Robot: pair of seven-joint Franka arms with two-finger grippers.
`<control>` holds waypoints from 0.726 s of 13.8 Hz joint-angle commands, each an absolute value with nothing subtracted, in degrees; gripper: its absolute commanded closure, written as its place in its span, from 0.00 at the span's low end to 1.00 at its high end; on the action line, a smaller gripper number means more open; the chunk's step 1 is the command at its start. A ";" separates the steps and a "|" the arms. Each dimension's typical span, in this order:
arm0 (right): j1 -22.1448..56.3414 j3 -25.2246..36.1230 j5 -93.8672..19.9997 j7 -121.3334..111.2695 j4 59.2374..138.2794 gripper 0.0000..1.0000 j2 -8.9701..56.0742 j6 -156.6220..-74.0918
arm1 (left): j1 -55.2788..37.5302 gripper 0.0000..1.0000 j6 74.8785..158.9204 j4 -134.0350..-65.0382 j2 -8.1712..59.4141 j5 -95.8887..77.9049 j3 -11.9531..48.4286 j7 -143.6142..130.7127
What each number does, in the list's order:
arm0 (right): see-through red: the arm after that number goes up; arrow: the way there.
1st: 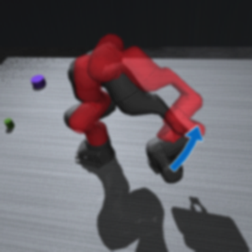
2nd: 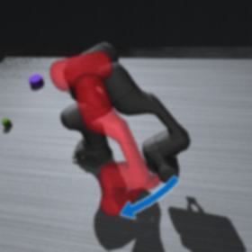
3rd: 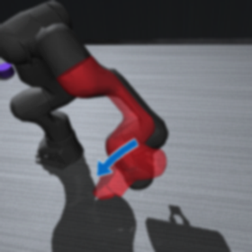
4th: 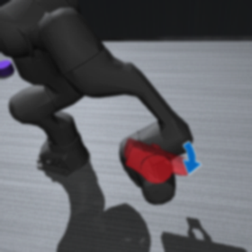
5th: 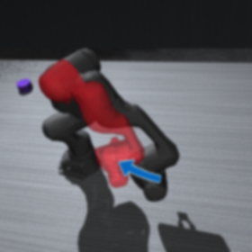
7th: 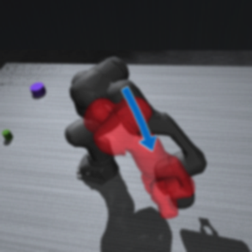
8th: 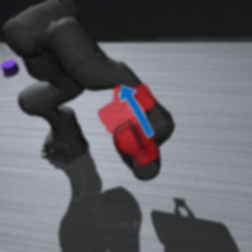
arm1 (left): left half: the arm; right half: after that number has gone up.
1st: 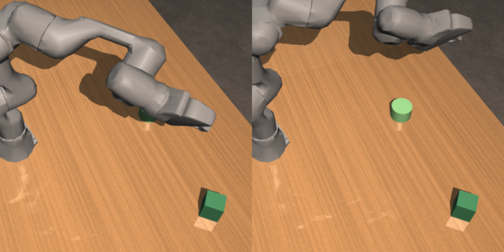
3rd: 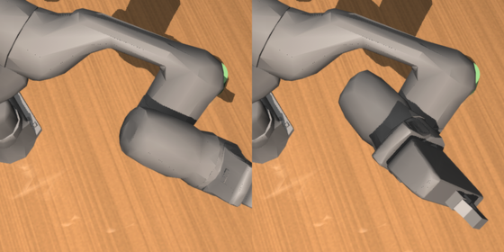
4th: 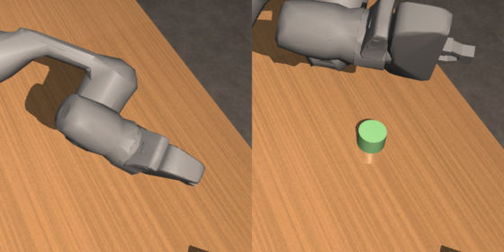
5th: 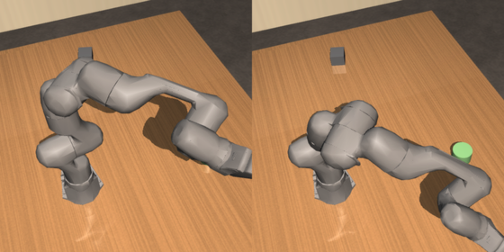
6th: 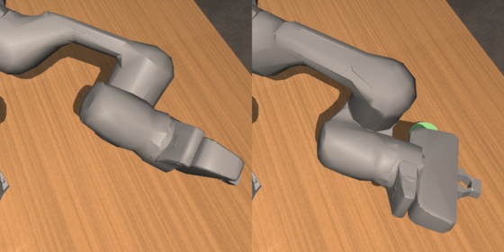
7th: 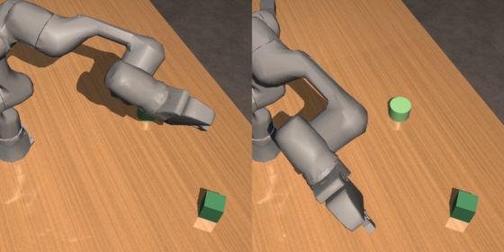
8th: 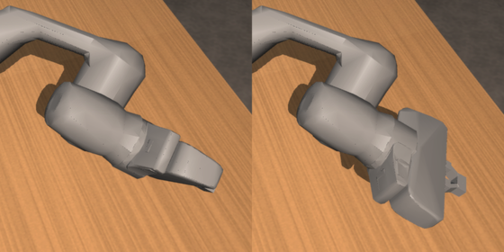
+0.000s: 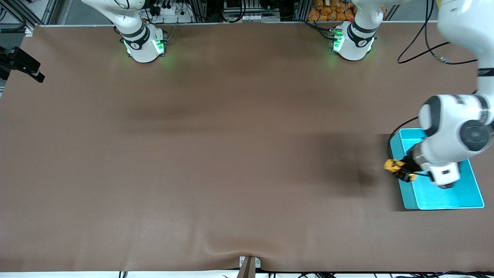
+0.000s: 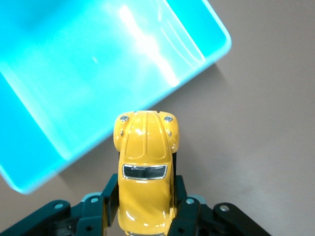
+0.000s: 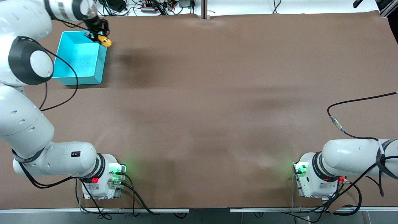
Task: Wind and store yellow beetle car
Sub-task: 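Lift the car with the left gripper and lower it into the cyan bin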
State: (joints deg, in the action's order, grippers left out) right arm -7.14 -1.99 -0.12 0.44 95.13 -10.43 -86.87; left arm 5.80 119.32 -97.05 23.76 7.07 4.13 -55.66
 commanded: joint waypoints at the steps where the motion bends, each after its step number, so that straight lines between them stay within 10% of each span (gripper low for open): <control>1: -5.71 -0.44 -0.18 1.49 90.88 0.00 -7.83 -84.29 | 10.44 1.00 113.21 -91.78 23.99 5.54 4.66 -42.93; 10: -5.80 -0.44 -0.26 1.85 82.00 0.00 -1.67 -77.43 | 18.37 1.00 113.20 -86.40 31.54 4.92 4.39 -10.49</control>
